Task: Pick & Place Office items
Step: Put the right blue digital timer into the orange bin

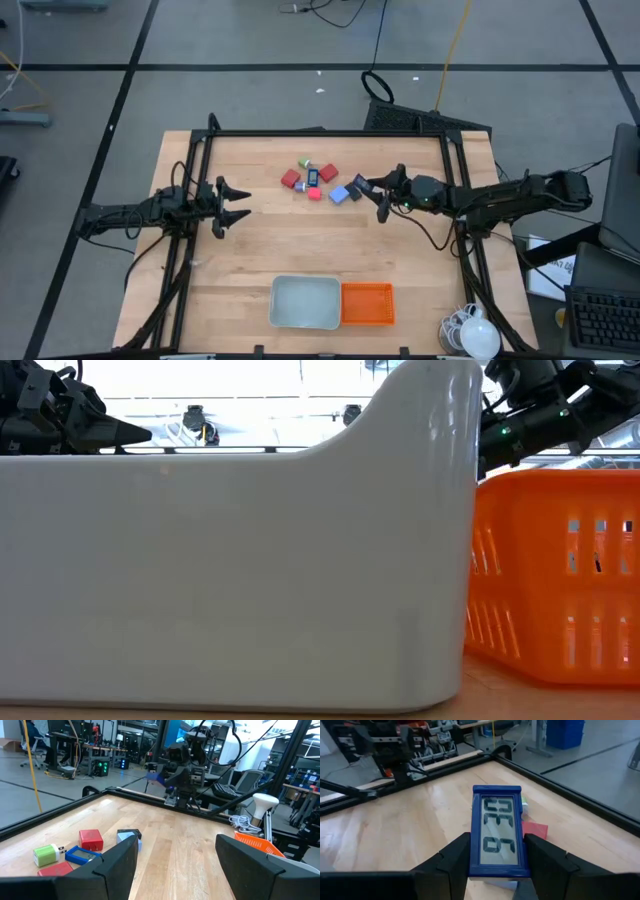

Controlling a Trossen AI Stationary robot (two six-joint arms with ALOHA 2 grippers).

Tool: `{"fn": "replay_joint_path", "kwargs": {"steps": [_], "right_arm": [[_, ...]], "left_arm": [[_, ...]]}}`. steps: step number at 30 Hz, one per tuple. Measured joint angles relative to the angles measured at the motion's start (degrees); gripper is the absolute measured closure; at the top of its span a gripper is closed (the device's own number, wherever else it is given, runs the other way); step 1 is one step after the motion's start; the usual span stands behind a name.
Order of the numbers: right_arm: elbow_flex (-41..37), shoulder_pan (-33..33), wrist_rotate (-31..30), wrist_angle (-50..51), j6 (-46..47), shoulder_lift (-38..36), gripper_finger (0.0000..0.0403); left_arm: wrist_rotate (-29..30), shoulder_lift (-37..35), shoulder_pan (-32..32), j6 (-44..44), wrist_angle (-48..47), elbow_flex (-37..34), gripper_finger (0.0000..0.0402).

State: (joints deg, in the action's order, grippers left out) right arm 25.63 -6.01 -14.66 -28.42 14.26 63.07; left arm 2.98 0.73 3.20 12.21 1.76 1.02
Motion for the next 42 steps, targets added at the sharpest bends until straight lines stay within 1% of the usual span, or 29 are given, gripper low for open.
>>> {"fn": "replay_joint_path", "kwargs": {"steps": [10, 19, 29, 42], "right_arm": [[0.00, 1.68, 0.01, -0.03, -0.47, -3.42, 0.0238], [0.02, 1.69, 0.62, 0.00, -0.57, -5.58, 0.0238], [0.02, 1.67, 8.39, -0.06, 0.38, -8.28, 0.0238], [0.02, 1.69, 18.01, -0.51, 1.11, -8.49, 0.0238]], "left_arm": [[0.00, 0.00, 0.00, 0.00, 0.00, 0.00, 0.0131], [0.00, 0.01, -0.01, -0.02, -0.01, 0.00, 0.0131], [0.02, 0.00, 0.00, 0.00, 0.00, 0.00, 0.0130], [0.00, 0.00, 0.00, -0.02, 0.00, 0.00, 0.0131]]}}
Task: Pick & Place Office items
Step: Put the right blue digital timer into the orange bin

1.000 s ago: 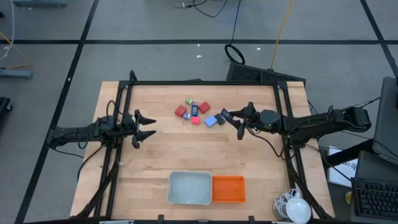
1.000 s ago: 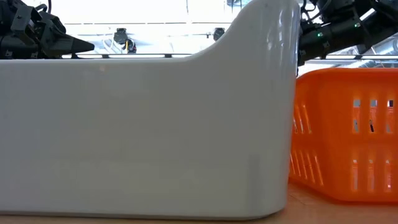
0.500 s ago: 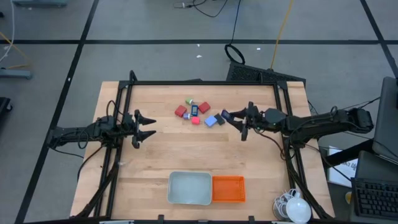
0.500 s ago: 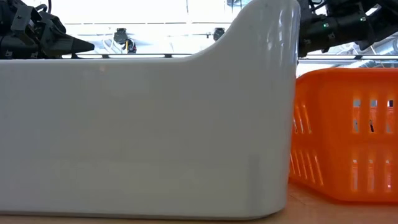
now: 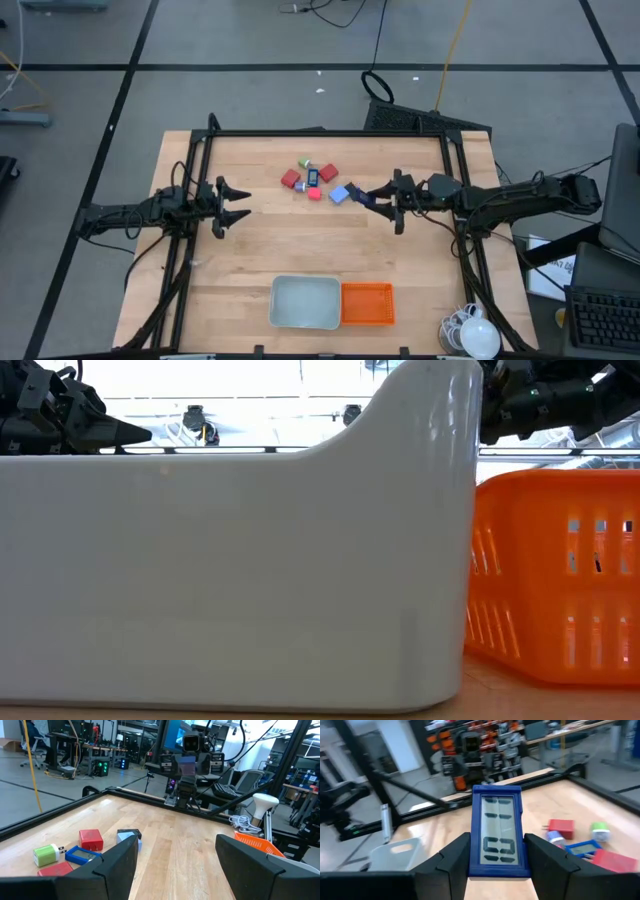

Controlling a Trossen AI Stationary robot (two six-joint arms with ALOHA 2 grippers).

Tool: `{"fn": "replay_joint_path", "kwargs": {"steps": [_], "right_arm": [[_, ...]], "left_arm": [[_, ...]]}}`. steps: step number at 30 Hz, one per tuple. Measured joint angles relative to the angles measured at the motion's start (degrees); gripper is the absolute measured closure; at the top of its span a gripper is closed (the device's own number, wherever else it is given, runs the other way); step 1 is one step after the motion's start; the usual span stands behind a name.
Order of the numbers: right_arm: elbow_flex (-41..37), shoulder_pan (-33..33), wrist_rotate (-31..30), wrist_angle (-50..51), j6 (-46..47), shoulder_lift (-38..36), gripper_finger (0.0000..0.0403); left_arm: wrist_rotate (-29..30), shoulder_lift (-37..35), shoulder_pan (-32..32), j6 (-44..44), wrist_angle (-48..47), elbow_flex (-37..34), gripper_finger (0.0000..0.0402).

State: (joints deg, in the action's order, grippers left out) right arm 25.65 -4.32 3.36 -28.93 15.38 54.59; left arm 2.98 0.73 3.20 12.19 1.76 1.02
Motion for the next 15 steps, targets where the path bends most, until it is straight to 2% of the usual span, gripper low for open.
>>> {"fn": "replay_joint_path", "kwargs": {"steps": [10, 15], "right_arm": [[0.00, 0.30, 7.20, 0.00, 0.00, 0.00, 0.0238], [0.00, 1.48, 7.61, 0.00, -0.85, 0.00, 0.0238]], "left_arm": [[0.00, 0.01, -0.02, 0.00, -0.01, 0.00, 0.0130], [0.00, 0.00, 0.00, 0.00, 0.00, 0.00, 0.0131]]}}
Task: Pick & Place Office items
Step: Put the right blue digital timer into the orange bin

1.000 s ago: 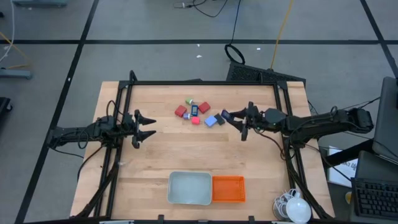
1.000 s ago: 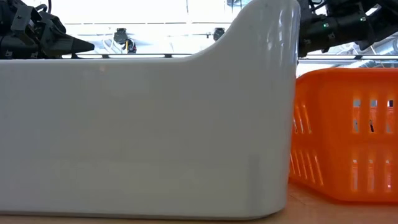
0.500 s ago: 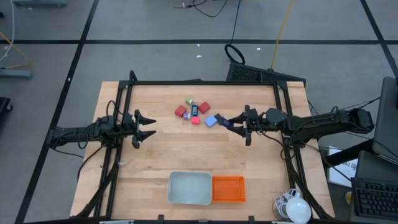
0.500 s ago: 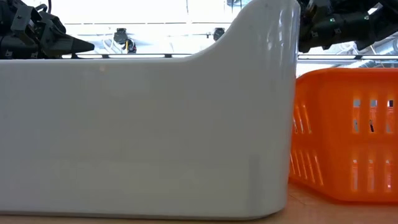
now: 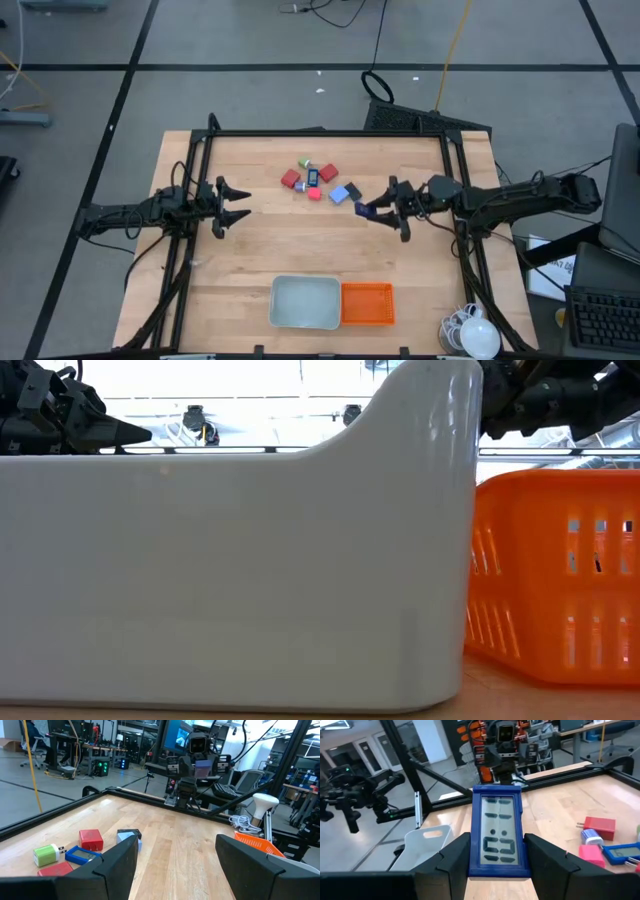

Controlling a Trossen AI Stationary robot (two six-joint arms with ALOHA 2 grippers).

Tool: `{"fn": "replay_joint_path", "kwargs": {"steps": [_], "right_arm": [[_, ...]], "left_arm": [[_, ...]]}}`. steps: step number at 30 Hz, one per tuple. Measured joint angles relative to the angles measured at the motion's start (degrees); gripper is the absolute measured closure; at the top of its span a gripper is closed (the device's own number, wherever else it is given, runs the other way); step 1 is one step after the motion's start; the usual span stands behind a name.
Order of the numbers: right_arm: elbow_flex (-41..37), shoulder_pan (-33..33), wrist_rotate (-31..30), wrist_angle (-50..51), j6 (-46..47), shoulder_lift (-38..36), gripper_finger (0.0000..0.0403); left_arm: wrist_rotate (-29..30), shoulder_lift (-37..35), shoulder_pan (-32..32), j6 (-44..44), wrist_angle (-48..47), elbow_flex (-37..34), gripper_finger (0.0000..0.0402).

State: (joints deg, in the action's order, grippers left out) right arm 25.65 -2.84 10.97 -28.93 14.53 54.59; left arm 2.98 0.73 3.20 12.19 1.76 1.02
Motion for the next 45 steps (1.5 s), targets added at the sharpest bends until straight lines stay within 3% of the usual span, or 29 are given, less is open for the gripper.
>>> {"fn": "replay_joint_path", "kwargs": {"steps": [15, 45], "right_arm": [[0.00, 7.04, 0.06, 0.00, -0.68, 0.00, 0.0238], [-0.02, 31.85, -0.37, 0.05, -0.46, 0.04, 0.0238]], "left_arm": [[0.00, 0.02, 0.00, 0.02, 0.00, 0.00, 0.0131], [0.01, 0.00, -0.01, 0.00, 0.00, 0.00, 0.0131]]}}
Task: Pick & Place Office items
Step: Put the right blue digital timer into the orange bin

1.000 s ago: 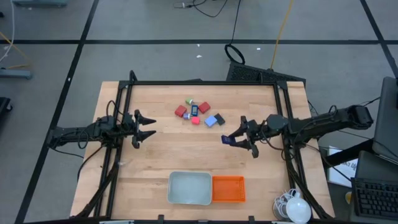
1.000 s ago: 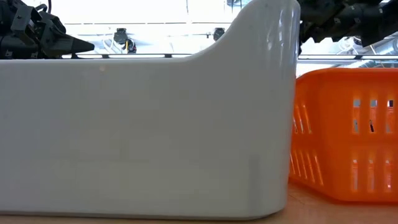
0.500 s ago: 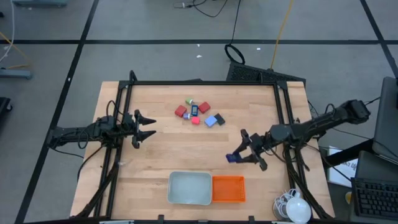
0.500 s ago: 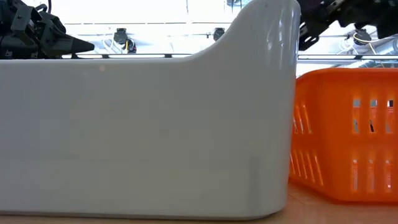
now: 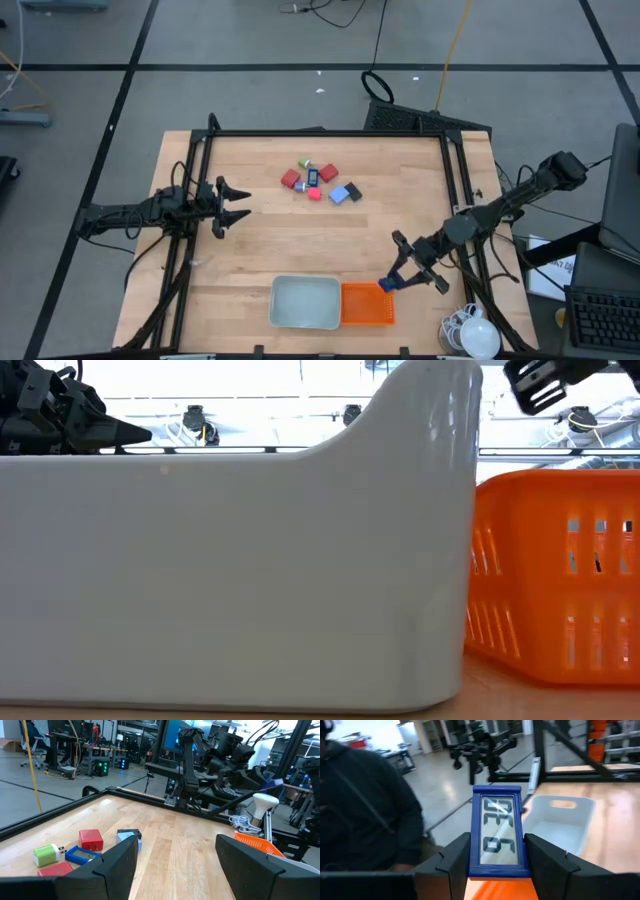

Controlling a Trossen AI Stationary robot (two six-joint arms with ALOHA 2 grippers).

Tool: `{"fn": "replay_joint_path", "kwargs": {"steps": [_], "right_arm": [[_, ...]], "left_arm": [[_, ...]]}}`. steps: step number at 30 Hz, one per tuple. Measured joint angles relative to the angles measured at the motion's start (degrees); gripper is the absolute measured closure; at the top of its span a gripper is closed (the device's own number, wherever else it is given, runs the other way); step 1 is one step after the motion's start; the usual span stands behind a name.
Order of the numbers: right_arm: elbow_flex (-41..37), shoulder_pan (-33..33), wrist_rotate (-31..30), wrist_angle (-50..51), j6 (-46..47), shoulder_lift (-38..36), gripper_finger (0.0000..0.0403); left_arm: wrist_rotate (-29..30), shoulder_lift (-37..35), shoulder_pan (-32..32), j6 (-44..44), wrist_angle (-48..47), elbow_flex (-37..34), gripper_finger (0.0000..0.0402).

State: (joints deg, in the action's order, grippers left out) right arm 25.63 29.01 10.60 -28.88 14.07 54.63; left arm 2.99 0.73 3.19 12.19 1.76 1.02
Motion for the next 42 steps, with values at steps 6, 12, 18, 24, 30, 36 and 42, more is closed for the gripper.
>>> {"fn": "replay_joint_path", "kwargs": {"steps": [6, 12, 18, 24, 30, 36, 42], "right_arm": [[0.00, 5.75, -2.86, 0.02, -0.01, 0.04, 0.0238], [0.00, 10.73, -7.08, 0.02, -0.25, 0.04, 0.0238], [-0.02, 14.47, -12.42, -1.96, -1.54, 2.37, 0.0238], [-0.02, 16.23, -12.27, -9.76, -1.50, 7.03, 0.0238], [-0.02, 16.25, -16.57, -16.88, -0.82, 11.60, 0.0238], [2.06, 16.22, -21.17, -17.58, 0.20, 16.68, 0.0238], [9.58, 15.00, -21.10, -9.79, -2.70, 22.10, 0.0238]], "left_arm": [[0.00, 0.01, -0.01, 0.00, -0.01, 0.00, 0.0130], [0.01, 0.01, 0.00, 0.00, 0.00, 0.00, 0.0131], [-0.01, 0.00, 0.01, 0.02, 0.00, 0.02, 0.0130], [0.00, 0.00, 0.00, 0.00, 0.00, 0.02, 0.0130], [-0.01, 0.01, 0.00, 0.00, 0.00, 0.01, 0.0131], [-0.01, 0.02, -0.01, 0.00, 0.00, 0.00, 0.0131], [0.01, 0.02, 0.01, 0.00, -0.01, 0.02, 0.0131]]}}
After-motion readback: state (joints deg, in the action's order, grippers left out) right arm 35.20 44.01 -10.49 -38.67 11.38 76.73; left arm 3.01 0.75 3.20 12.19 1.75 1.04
